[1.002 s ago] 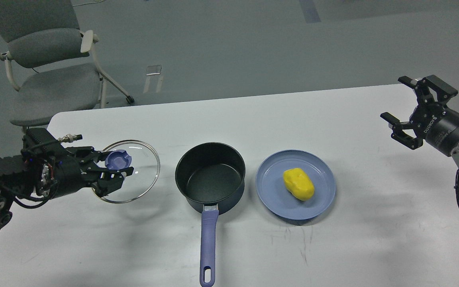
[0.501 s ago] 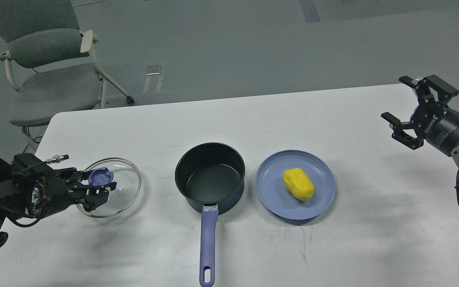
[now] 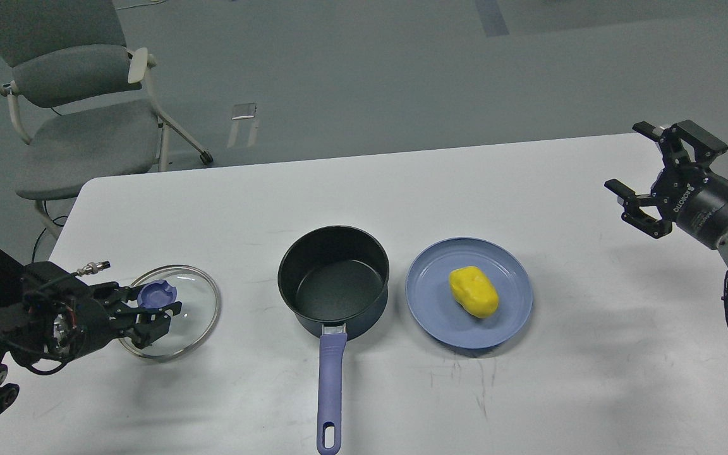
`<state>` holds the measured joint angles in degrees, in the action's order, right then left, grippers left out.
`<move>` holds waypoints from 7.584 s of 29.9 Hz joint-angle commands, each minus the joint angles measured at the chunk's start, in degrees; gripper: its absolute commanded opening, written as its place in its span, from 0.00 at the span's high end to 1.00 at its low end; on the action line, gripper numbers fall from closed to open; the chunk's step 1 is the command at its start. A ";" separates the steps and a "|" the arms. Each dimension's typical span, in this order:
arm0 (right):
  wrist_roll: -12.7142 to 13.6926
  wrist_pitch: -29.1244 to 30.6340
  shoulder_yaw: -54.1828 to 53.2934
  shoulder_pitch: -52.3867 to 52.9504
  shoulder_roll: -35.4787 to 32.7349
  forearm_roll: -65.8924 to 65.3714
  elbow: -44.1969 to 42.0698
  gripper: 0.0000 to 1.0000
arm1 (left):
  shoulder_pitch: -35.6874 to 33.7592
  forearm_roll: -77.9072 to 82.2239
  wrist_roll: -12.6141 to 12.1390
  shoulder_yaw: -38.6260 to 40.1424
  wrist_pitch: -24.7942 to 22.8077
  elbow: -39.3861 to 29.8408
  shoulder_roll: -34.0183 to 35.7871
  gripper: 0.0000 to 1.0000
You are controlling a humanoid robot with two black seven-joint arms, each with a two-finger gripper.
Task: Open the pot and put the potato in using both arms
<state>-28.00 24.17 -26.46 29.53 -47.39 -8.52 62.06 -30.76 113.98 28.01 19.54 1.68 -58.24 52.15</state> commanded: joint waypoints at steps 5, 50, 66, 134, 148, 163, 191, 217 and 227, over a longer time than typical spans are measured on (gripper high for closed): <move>0.00 0.00 0.00 0.00 0.01 0.00 -0.01 0.00 | 0.70 -1.04 -0.01 -0.03 -0.01 0.41 -0.47 0.58; 0.00 1.05 27.38 38.90 -10.54 -60.88 13.44 0.00 | -13.80 -74.78 -0.01 4.01 -15.83 -9.35 -2.84 0.03; 0.00 1.14 57.39 57.39 8.63 -70.23 12.12 0.00 | -13.80 -74.78 -0.01 4.19 -16.01 -9.96 -2.84 0.03; 0.00 3.07 62.14 50.18 31.83 -61.61 -8.00 0.12 | -13.19 -74.78 -0.01 5.68 -16.01 -12.34 -2.23 0.03; 0.00 3.07 63.55 52.46 31.22 -61.09 -7.31 0.66 | -13.10 -74.78 -0.01 5.77 -16.01 -12.34 -2.23 0.03; 0.00 2.72 60.21 66.18 33.32 -55.64 -2.47 0.64 | -13.10 -74.86 -0.01 6.48 -16.01 -13.22 -2.14 0.03; 0.00 -3.96 63.90 58.09 47.39 -40.26 -16.97 0.61 | -12.83 -74.86 -0.01 7.18 -16.01 -13.48 -1.61 0.03; 0.00 -3.96 63.81 56.43 47.39 -35.78 -16.35 0.32 | -12.75 -74.87 -0.01 7.27 -16.01 -14.45 -0.56 0.03; 0.00 -3.78 63.55 56.60 47.39 -35.42 -16.35 0.15 | -12.75 -74.95 -0.01 7.27 -16.01 -14.45 -0.56 0.03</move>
<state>-28.00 20.25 37.24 86.07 0.00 -43.96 45.71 -43.50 39.04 28.00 26.81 -14.33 -72.69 51.62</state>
